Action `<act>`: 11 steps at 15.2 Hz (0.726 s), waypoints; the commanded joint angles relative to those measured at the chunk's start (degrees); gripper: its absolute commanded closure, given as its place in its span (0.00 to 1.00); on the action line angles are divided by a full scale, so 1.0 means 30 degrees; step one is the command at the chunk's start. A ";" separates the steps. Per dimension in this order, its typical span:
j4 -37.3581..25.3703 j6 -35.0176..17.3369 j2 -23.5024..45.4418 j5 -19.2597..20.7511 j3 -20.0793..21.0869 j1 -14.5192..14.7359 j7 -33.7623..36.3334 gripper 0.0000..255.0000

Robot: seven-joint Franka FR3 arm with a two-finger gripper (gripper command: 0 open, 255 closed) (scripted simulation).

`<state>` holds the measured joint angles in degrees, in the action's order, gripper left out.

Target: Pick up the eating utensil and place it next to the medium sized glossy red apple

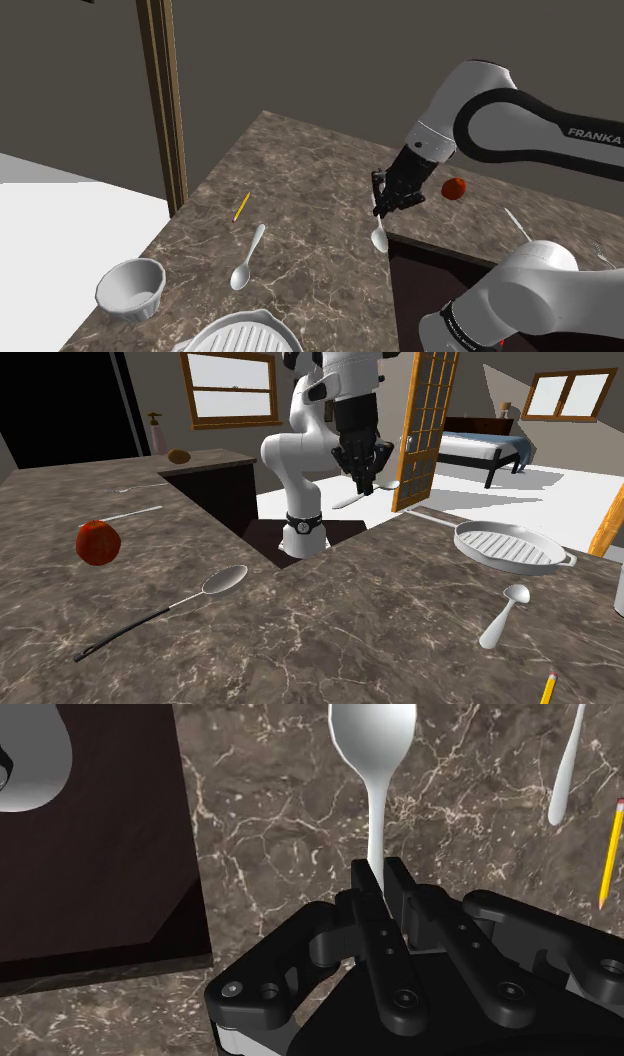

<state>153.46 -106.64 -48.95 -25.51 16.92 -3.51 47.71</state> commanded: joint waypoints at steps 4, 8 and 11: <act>-0.0131 0.0241 0.0573 0.1777 -0.2237 -0.1415 -0.2436 1.00; -0.0660 0.0221 0.1589 0.3120 -0.3904 -0.2530 -0.4322 1.00; -0.1308 0.0142 0.2618 0.4030 -0.5082 -0.3290 -0.5688 1.00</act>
<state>149.84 -106.38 -41.53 -14.37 2.88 -12.64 32.09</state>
